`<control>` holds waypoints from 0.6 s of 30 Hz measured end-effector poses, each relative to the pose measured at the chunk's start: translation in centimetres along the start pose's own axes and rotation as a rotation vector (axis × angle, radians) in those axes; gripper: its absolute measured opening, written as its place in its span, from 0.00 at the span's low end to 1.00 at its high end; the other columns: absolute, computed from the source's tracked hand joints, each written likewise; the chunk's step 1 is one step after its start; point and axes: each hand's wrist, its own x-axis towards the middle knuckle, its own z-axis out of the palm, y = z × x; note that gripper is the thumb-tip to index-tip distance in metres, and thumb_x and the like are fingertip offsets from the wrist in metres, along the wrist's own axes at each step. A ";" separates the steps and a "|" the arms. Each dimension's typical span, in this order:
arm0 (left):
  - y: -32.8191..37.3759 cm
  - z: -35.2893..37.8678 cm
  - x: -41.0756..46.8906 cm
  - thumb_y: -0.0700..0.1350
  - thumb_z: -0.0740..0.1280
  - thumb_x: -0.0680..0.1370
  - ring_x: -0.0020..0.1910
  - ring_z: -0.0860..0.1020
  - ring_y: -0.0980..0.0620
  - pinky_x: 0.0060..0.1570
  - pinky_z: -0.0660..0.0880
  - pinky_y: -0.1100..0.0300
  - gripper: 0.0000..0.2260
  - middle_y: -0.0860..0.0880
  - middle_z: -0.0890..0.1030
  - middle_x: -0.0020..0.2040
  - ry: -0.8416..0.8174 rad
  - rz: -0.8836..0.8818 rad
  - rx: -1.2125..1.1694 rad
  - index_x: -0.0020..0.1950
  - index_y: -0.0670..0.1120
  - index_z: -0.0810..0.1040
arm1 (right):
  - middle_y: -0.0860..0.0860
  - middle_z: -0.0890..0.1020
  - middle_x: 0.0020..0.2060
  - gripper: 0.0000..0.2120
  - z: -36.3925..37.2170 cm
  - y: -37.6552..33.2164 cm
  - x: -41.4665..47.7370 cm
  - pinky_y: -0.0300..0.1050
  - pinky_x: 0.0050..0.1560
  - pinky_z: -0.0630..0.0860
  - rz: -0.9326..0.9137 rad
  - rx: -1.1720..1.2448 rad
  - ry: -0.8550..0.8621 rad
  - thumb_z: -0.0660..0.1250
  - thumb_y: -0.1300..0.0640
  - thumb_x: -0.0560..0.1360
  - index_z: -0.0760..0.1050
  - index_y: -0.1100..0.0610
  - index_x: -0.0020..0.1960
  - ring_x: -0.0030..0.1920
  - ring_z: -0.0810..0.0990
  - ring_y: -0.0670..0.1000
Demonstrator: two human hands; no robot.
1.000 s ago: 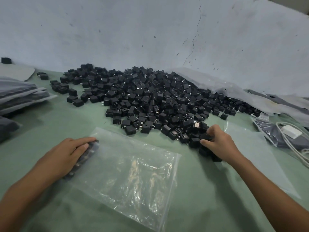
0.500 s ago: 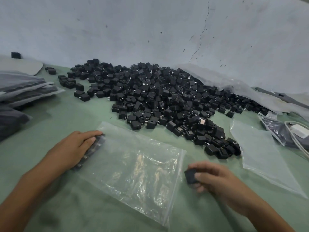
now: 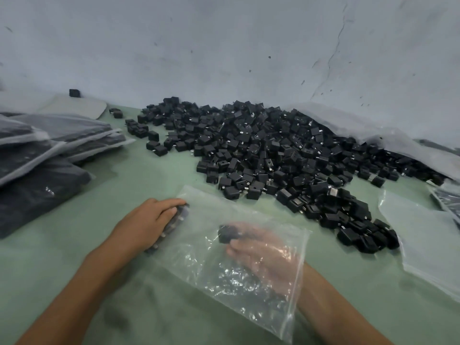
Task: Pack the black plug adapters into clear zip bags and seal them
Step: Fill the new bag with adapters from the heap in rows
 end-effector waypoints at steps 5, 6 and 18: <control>0.0 0.0 -0.1 0.55 0.55 0.84 0.29 0.80 0.55 0.34 0.81 0.56 0.14 0.52 0.75 0.47 -0.006 -0.035 0.019 0.64 0.71 0.73 | 0.52 0.83 0.54 0.12 3.3 -0.7 5.0 0.41 0.50 0.81 0.009 -0.071 0.127 0.66 0.63 0.80 0.77 0.50 0.59 0.47 0.84 0.47; 0.0 0.0 -0.1 0.55 0.55 0.84 0.30 0.80 0.55 0.36 0.81 0.55 0.14 0.52 0.75 0.47 -0.006 -0.036 0.021 0.64 0.70 0.73 | 0.50 0.83 0.51 0.12 3.8 -1.0 5.4 0.38 0.48 0.81 -0.005 -0.100 0.136 0.65 0.64 0.79 0.78 0.49 0.56 0.45 0.83 0.45; 0.1 -0.1 -0.3 0.57 0.54 0.84 0.39 0.77 0.55 0.46 0.79 0.53 0.14 0.56 0.71 0.49 -0.005 -0.071 0.052 0.66 0.71 0.71 | 0.49 0.86 0.41 0.11 5.4 0.8 8.5 0.47 0.41 0.81 -0.119 -0.387 0.437 0.64 0.62 0.78 0.83 0.50 0.51 0.42 0.85 0.52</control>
